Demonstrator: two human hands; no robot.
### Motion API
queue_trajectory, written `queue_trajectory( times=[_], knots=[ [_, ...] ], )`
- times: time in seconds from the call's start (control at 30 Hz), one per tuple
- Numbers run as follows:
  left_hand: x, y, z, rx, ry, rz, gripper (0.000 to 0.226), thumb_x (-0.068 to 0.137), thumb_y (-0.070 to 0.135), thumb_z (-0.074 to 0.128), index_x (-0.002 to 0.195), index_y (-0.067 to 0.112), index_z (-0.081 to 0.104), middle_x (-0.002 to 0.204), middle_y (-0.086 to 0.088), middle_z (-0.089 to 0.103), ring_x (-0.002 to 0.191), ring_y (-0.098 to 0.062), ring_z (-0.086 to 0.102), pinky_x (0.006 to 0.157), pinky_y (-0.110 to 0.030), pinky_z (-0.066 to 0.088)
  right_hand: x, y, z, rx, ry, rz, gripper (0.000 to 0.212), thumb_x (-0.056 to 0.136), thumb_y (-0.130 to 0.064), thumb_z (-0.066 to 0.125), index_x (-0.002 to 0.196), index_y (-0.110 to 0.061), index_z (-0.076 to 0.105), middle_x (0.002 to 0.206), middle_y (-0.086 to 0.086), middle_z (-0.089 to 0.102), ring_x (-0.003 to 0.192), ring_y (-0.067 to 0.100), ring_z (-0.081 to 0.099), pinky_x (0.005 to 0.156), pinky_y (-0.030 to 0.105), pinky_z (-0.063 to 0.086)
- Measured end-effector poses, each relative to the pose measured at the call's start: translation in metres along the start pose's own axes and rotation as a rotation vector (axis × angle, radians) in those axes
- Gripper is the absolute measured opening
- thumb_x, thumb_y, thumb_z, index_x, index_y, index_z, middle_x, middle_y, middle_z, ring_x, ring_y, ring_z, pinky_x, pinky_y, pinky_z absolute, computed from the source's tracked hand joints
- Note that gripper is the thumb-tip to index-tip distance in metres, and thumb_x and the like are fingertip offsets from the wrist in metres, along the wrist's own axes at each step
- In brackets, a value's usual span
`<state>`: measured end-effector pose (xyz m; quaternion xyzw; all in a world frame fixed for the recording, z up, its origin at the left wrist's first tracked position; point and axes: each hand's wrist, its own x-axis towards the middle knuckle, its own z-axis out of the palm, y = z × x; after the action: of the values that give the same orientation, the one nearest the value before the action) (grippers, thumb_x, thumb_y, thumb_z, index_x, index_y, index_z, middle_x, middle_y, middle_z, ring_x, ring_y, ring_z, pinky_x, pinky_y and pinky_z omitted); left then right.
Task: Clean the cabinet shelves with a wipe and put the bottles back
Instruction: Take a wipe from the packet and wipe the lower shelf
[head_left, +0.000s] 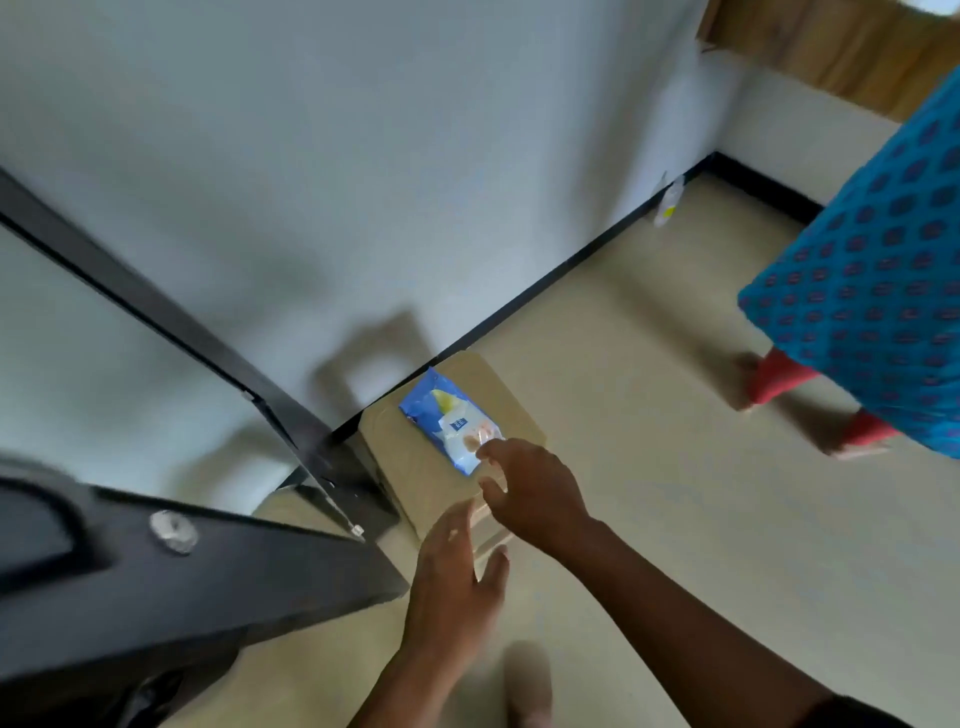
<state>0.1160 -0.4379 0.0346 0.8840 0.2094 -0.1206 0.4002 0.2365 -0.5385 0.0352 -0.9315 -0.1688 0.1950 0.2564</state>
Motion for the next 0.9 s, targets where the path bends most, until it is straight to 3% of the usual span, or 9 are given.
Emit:
queue_trajectory(
  times=[0.13,0.27,0.37,0.63,0.9],
  knots=[
    [0.05,-0.021,0.025,0.072,0.069,-0.044,0.069,0.099,0.037,0.058,0.16,0.02,0.029,0.165,-0.002,0.03,0.152,-0.018,0.03,0.122,-0.034,0.031,0.063,0.024,0.036,-0.003,0.003,-0.011,0.034,0.089,-0.033,0.059,0.122,-0.029,0.062,0.12,0.0,0.067,0.109,0.026,0.064,0.089,0.039,0.053],
    [0.092,-0.039,0.049,0.36,0.045,-0.028,0.076,0.104,0.044,0.045,0.164,0.019,0.006,0.173,-0.004,0.007,0.16,-0.023,0.004,0.13,-0.038,0.012,0.117,0.037,0.07,0.021,0.029,-0.018,0.035,0.088,-0.028,0.061,0.122,-0.028,0.063,0.116,0.003,0.068,0.104,0.029,0.065,0.084,0.04,0.054],
    [0.122,-0.046,0.064,0.487,0.029,0.02,0.083,0.103,0.045,0.047,0.164,0.018,-0.001,0.173,-0.005,-0.005,0.16,-0.026,-0.004,0.13,-0.044,0.009,0.152,0.042,0.089,0.025,0.059,-0.052,0.04,0.088,-0.027,0.064,0.128,-0.025,0.061,0.118,0.006,0.065,0.107,0.029,0.063,0.085,0.04,0.053],
    [0.183,-0.065,0.081,0.367,0.138,-0.08,0.099,0.1,0.04,0.055,0.161,0.015,-0.019,0.17,-0.005,-0.023,0.159,-0.027,-0.017,0.13,-0.041,0.004,0.218,0.053,0.119,-0.059,0.051,-0.167,0.048,0.089,-0.033,0.066,0.135,-0.02,0.058,0.124,0.007,0.064,0.111,0.029,0.06,0.091,0.039,0.051],
    [0.204,-0.079,0.1,0.287,0.151,-0.128,0.102,0.097,0.026,0.059,0.161,0.019,-0.02,0.17,0.0,-0.025,0.158,-0.025,-0.021,0.13,-0.04,0.001,0.245,0.059,0.119,-0.043,-0.005,-0.179,0.03,0.086,-0.041,0.072,0.11,-0.023,0.075,0.111,-0.004,0.075,0.096,0.018,0.069,0.081,0.033,0.056]
  ],
)
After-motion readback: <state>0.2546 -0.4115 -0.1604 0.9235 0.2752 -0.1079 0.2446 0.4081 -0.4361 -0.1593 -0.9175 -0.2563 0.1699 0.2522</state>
